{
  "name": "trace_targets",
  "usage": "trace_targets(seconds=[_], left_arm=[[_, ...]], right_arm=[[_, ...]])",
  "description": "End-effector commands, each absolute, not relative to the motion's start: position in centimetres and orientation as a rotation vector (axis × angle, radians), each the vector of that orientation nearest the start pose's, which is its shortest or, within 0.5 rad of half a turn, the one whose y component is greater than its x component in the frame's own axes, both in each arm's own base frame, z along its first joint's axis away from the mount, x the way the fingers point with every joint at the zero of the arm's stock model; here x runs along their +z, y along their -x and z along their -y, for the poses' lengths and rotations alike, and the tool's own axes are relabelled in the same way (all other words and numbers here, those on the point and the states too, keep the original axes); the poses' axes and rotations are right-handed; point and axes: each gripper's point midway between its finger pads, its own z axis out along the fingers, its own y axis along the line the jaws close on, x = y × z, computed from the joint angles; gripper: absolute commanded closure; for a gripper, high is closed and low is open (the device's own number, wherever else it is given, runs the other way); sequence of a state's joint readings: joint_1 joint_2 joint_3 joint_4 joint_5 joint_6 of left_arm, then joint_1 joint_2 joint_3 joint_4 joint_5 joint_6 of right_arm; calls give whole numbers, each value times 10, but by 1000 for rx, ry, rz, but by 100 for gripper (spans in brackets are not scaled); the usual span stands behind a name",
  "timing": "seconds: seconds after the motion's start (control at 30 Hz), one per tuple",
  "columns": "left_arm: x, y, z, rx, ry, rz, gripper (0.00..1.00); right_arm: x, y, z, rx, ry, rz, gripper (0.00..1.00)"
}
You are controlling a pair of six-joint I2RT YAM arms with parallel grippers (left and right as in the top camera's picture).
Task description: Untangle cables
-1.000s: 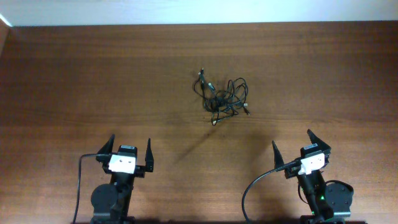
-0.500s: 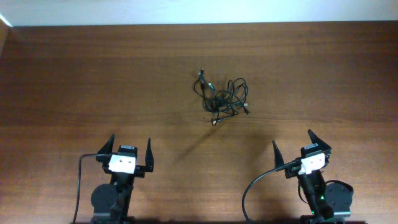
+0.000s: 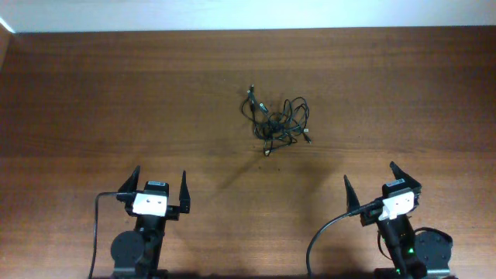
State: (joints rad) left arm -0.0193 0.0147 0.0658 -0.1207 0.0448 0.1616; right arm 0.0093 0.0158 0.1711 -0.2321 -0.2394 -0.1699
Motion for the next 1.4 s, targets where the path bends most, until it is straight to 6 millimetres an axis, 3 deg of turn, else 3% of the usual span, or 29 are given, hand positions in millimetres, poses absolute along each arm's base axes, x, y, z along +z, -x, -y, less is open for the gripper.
trace_targets(seconds=[0.0, 0.27, 0.47, 0.6, 0.67, 0.77, 0.9, 1.03, 1.07, 1.13, 1.17, 1.23, 1.37], left_arm=[[189, -240, 11, 87, -181, -1593, 1], [197, -242, 12, 82, -186, -1610, 1], [238, -255, 30, -8, -268, -1662, 1], [262, -284, 42, -92, -321, -1845, 1], [273, -305, 49, -155, -350, -1983, 1], [275, -332, 63, -252, -392, -2138, 1], [236, -377, 120, -399, -550, -2328, 1], [187, -398, 167, -623, -623, -2371, 1], [174, -403, 173, -627, -635, -2386, 7], [151, -406, 178, -604, -647, -2436, 13], [122, -410, 182, -546, -661, -2498, 15], [94, -413, 201, -572, -680, -2525, 21], [81, -402, 241, -620, -723, -2527, 25]], right_arm=[[221, -221, -41, 71, 308, -1585, 1], [247, -206, -52, 156, 324, -1562, 1], [263, -203, -54, 196, 331, -1704, 1], [290, -222, -57, 236, 336, -1831, 1], [309, -244, -58, 259, 338, -1936, 1], [320, -273, -61, 311, 346, -2098, 1], [319, -311, -73, 466, 300, -2306, 1], [294, -338, -99, 714, 313, -2364, 1], [285, -344, -99, 722, 306, -2387, 1], [275, -349, -99, 733, 295, -2419, 1], [269, -350, -99, 740, 289, -2440, 1], [266, -351, -98, 734, 285, -2449, 1], [265, -349, -98, 737, 282, -2460, 1]])
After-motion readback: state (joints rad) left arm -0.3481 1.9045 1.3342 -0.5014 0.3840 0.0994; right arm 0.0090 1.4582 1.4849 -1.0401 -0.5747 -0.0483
